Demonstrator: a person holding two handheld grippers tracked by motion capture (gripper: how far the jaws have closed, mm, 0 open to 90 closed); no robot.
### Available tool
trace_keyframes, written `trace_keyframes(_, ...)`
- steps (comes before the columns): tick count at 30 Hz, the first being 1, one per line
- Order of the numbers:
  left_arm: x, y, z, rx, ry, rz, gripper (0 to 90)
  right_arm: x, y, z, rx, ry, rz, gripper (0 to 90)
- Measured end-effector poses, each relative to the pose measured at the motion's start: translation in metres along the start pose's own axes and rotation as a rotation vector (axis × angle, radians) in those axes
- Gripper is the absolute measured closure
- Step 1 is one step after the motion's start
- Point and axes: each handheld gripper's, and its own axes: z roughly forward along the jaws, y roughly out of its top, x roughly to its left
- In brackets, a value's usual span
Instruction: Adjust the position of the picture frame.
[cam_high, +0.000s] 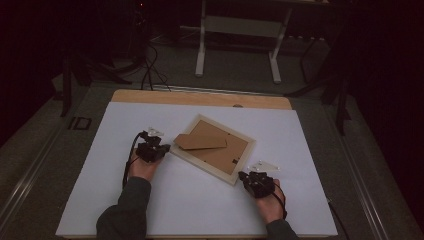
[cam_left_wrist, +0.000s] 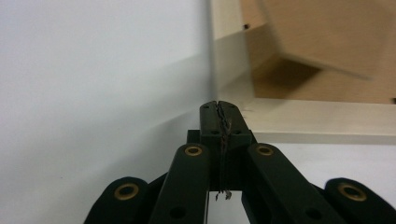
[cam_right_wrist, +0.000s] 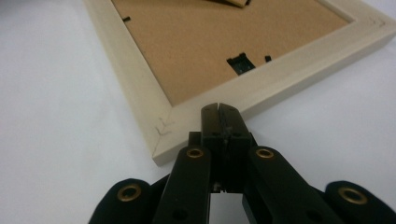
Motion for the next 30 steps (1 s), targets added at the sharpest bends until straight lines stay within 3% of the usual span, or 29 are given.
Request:
trace_keyframes(6,0.003,0.003,0.007,0.013,0.009,-0.01,90.0,0.0,-0.003,0.0,0.017,0.002,0.012,90.0)
trace_keyframes(14,0.0,0.006,0.017,0.054,0.045,0.032,90.0,0.002,-0.005,0.003,0.03,0.007,0.021,90.0)
trace_keyframes(30,-0.008,0.006,0.016,0.082,0.101,0.078,90.0,0.001,-0.005,0.003,0.041,0.017,0.048,90.0)
